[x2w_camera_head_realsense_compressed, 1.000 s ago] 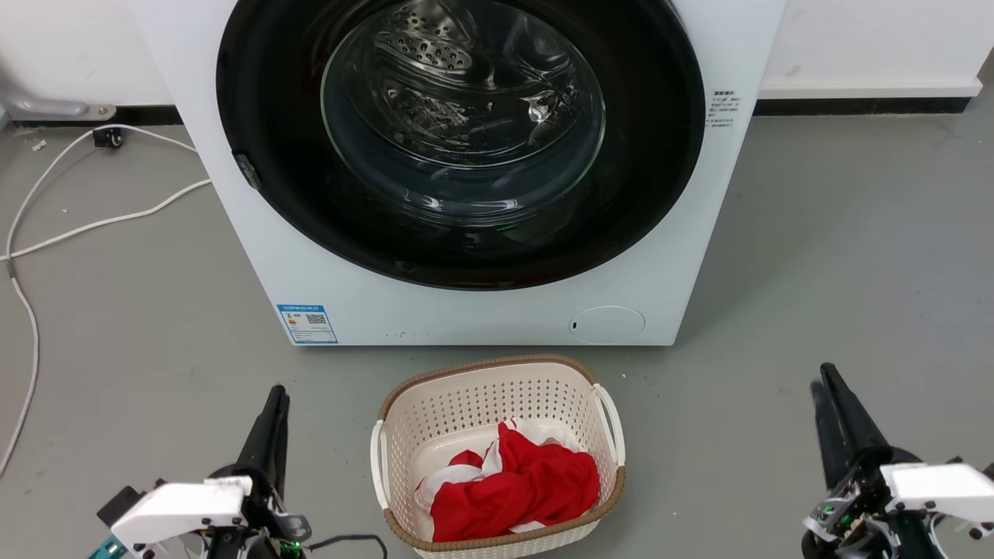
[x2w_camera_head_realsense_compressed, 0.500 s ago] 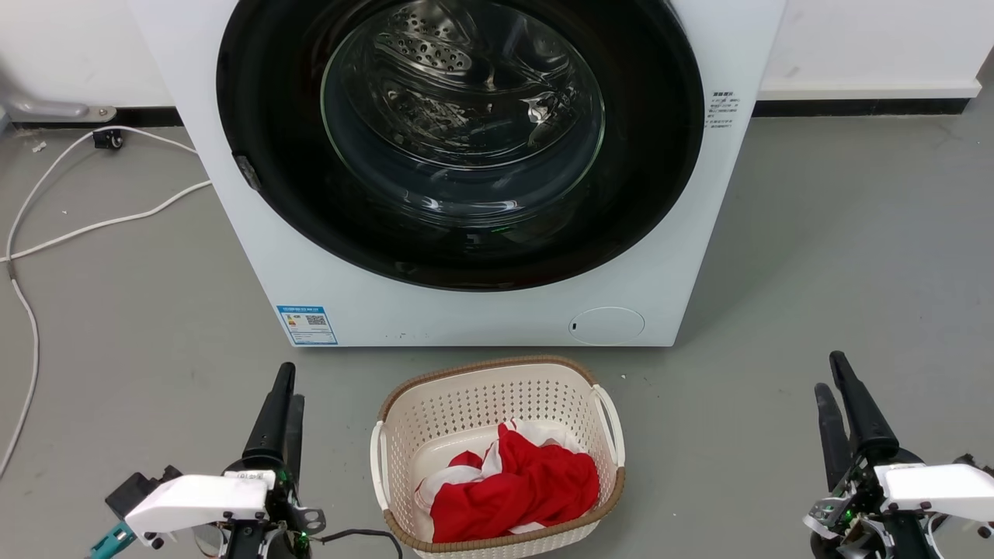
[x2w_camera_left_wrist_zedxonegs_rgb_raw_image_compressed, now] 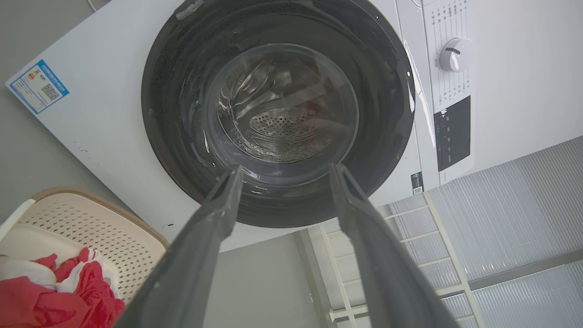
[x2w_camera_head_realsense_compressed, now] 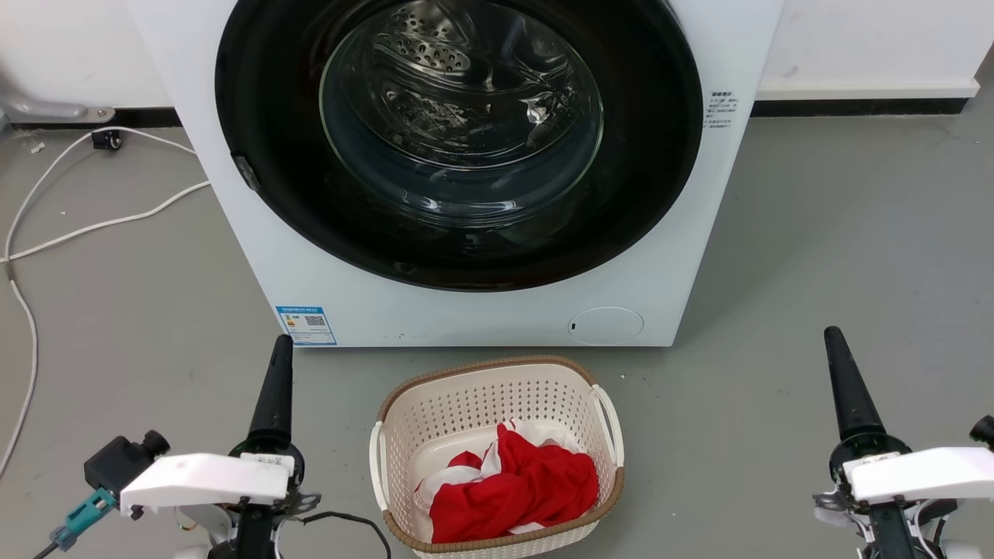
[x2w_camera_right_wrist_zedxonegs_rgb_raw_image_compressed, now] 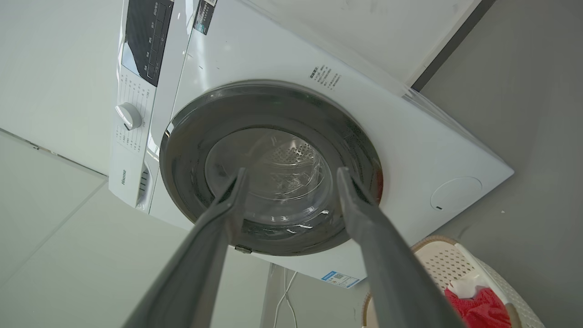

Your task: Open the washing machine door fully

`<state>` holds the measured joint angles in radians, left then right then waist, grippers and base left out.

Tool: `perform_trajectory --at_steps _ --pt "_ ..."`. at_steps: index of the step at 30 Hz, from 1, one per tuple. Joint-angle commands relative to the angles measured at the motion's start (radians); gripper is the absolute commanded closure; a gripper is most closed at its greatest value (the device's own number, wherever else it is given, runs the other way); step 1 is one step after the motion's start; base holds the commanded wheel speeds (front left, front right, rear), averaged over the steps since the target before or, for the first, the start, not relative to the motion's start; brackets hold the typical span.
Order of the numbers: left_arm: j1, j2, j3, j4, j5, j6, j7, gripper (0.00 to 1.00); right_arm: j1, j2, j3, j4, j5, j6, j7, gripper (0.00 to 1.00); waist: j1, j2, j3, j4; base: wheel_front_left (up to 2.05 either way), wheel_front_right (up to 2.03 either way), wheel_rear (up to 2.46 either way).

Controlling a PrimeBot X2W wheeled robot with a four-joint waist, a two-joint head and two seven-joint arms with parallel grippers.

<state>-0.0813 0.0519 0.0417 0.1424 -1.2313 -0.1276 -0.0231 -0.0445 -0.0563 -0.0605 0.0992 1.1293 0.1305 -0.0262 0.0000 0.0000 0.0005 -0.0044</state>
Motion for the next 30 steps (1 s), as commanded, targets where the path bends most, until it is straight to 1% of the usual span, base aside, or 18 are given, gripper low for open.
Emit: perform_trajectory --at_steps 1,9,14,20,30 --pt "-0.026 0.003 -0.002 -0.025 0.031 0.001 -0.010 0.00 -0.009 -0.001 0.003 -0.026 -0.037 0.000 -0.007 0.00 0.0000 0.0000 0.000 0.000 0.00 0.00 0.00" --pt "-0.026 0.003 -0.031 -0.058 0.229 0.028 -0.038 0.00 0.010 0.000 0.028 -0.052 -0.253 0.000 -0.036 0.00 0.0000 0.0000 -0.001 0.001 0.00 0.00 0.00" --pt "-0.023 0.002 -0.052 -0.063 0.343 0.036 -0.055 0.00 0.020 0.001 0.033 -0.055 -0.366 0.000 -0.052 0.00 0.0000 0.0000 -0.001 0.001 0.00 0.00 0.00" --pt "-0.021 0.002 -0.070 -0.058 0.463 0.042 -0.074 0.00 0.031 0.001 0.028 -0.053 -0.459 0.000 -0.060 0.00 0.0000 0.0000 -0.002 0.001 0.00 0.00 0.00" --pt "-0.022 0.004 -0.088 -0.047 0.614 0.056 -0.103 0.00 0.042 0.002 0.038 -0.052 -0.585 0.000 -0.068 0.00 0.0000 0.0000 -0.004 0.001 0.00 0.00 0.00"
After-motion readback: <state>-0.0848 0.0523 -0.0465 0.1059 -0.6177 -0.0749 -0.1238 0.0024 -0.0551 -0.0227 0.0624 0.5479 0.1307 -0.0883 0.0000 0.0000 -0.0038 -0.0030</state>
